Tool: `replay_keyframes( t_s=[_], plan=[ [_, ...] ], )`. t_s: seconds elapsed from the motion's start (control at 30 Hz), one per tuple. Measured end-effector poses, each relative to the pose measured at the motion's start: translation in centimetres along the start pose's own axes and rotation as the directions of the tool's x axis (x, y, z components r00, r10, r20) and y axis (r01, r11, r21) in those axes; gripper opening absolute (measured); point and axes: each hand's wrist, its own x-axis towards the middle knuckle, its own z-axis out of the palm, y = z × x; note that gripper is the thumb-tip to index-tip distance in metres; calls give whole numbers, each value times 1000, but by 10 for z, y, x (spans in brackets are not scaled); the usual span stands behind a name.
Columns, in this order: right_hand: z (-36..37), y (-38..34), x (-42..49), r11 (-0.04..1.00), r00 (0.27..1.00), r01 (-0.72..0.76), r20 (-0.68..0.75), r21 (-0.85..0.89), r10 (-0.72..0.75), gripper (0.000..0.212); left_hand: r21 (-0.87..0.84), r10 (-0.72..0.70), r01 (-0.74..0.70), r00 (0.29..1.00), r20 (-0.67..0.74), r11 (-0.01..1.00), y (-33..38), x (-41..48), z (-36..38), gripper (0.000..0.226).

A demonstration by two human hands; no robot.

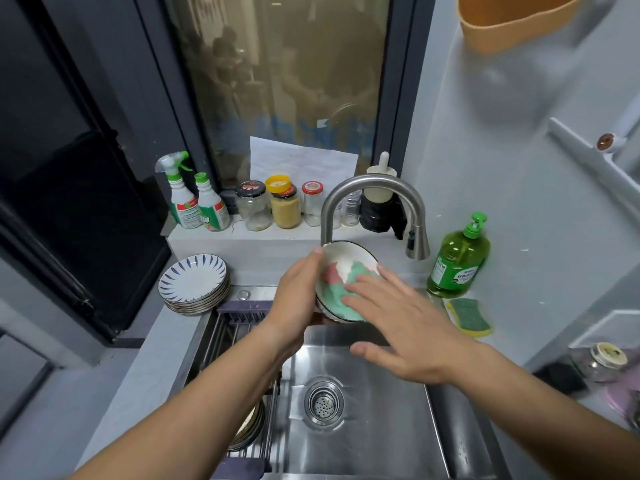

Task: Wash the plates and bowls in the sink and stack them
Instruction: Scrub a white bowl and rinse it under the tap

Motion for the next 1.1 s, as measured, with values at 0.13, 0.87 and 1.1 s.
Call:
replay_keyframes(
  t_s=[0.13,0.87,1.1],
  plan=[
    [4,-26,9,989,994,-87,81,120,78,81,26,93,-91,988,-123,996,-5,0,-4,46],
    [0,-70,30,683,894,-294,-61,669,445,38,-44,-214,214,977,2,976,27,-21,-20,35],
    [-16,-72,33,460,860,-275,2,844,510,11,43,-214,210,946,242,977,21,-27,-36,64]
  ],
)
